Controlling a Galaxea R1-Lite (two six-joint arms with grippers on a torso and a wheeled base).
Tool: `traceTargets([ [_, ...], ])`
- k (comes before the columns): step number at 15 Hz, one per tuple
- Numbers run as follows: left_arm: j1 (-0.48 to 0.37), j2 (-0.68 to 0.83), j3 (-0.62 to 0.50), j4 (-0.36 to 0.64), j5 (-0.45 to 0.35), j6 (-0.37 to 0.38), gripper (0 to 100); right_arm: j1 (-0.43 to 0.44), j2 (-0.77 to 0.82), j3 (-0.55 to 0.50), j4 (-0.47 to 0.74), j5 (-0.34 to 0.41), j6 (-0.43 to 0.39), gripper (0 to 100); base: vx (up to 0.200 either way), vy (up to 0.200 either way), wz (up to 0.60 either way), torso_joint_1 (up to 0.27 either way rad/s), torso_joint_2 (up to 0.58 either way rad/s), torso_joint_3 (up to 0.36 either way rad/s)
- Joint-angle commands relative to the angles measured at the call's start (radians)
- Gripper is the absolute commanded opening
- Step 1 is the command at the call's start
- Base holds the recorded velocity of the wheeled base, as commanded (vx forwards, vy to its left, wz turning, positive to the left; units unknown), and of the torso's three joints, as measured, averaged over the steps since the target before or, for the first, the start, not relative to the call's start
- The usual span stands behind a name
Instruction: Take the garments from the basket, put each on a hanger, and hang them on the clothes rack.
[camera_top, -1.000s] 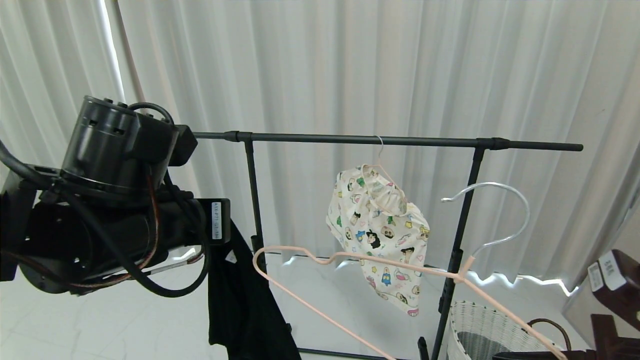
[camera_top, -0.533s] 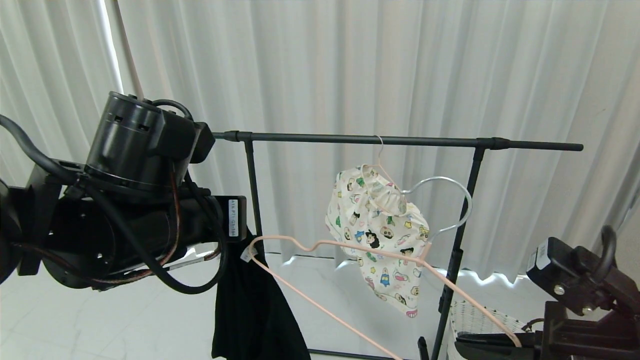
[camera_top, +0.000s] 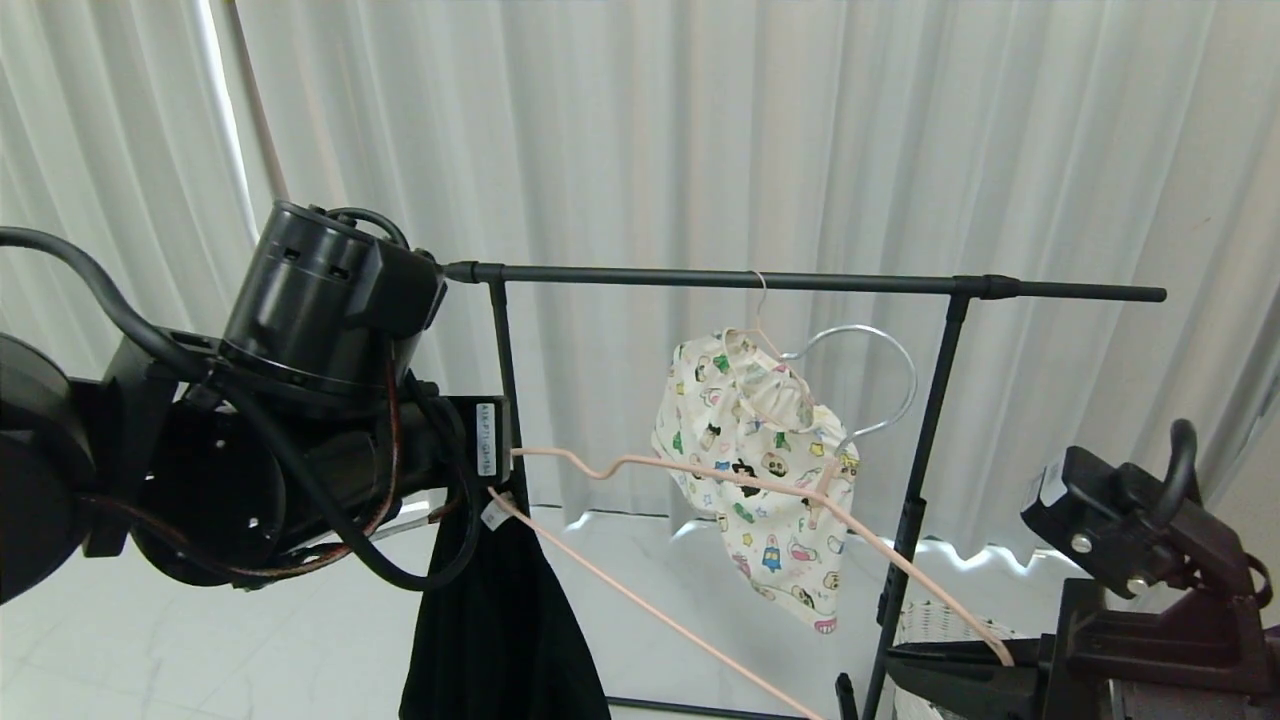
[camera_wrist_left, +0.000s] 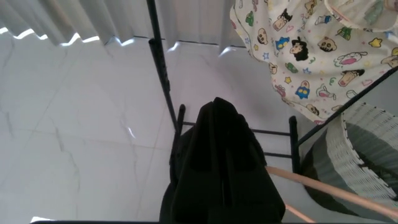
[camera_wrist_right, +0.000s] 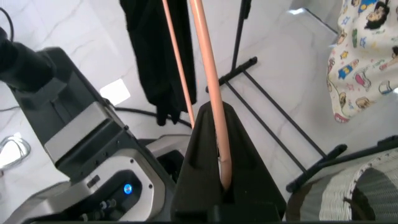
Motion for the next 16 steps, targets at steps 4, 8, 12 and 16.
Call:
traceTargets([
  [4,-0.003,0.007,-0.011,-0.001,0.004,-0.001,0,0.004,0.069,-0.008,-0.069,-0.001,-0.001,0,0.000,0.000,0.00,0.000,0.00,0.000],
  [8,-0.015,0.007,-0.024,0.001,0.004,-0.028,0,0.003,0.118,-0.021,-0.119,-0.005,0.001,0,0.000,0.000,0.00,0.000,0.00,0.000],
  [12,-0.073,0.004,-0.037,0.001,0.004,-0.087,0,0.003,0.187,-0.077,-0.135,-0.006,0.001,0,0.000,0.000,0.00,0.000,0.00,0.000],
  [16,-0.153,0.004,-0.121,0.001,0.004,-0.113,0,0.004,0.253,-0.125,-0.141,-0.038,0.001,0,0.000,0.000,0.00,0.000,0.00,0.000],
])
